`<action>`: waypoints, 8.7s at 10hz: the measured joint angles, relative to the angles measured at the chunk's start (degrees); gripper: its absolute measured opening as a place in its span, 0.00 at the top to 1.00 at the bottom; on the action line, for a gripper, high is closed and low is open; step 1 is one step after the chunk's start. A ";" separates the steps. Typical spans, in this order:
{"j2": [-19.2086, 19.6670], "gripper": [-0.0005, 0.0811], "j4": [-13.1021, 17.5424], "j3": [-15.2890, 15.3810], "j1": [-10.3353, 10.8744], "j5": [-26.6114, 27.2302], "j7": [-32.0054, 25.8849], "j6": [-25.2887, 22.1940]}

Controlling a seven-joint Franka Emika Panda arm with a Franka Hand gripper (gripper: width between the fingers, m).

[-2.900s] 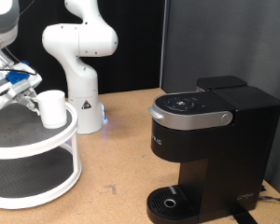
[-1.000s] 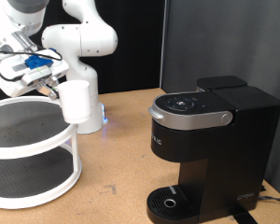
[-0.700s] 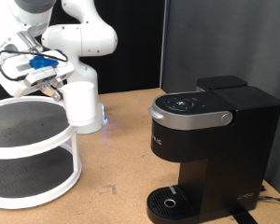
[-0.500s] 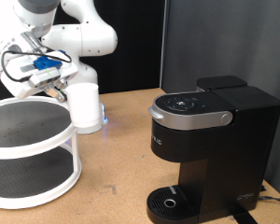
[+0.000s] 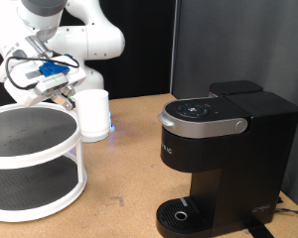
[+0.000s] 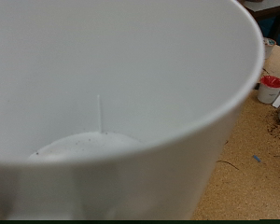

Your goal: Make a cup of coffee with the keurig machine

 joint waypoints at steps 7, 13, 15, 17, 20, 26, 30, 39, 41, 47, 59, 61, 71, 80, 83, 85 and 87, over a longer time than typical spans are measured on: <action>2.34 0.90 -0.28 3.28 4.56 6.64 -0.07 5.52; 4.84 0.90 -0.78 3.41 5.97 11.52 -3.95 7.26; 7.67 0.90 -0.60 3.52 7.33 14.50 -6.24 8.60; 10.68 0.90 -0.20 3.81 8.49 15.94 -7.32 9.34; 16.42 0.90 0.96 4.97 10.15 20.53 -11.58 12.58; 18.88 0.90 0.77 5.77 10.71 25.86 -14.13 12.46; 25.02 0.90 3.77 8.66 12.23 33.39 -17.93 14.61; 34.98 0.90 10.33 14.91 14.13 57.63 -37.27 15.24; 37.14 0.90 12.03 15.74 14.40 60.95 -39.57 15.24; 41.43 0.90 14.95 18.64 14.97 64.27 -40.50 15.23; 44.00 0.26 14.88 20.14 14.43 65.07 -40.97 15.22; 41.37 0.02 12.12 19.65 13.03 57.46 -35.17 15.12; 28.61 0.01 2.78 15.47 8.06 43.87 -30.80 5.72; 15.83 0.01 1.97 13.37 6.39 38.61 -18.10 -0.68; 11.45 0.01 3.53 14.20 6.49 31.66 -5.89 -3.68; 8.17 0.01 4.38 15.09 6.58 29.65 -2.30 -4.71; 4.86 0.01 5.06 15.58 6.59 29.21 -0.25 -5.91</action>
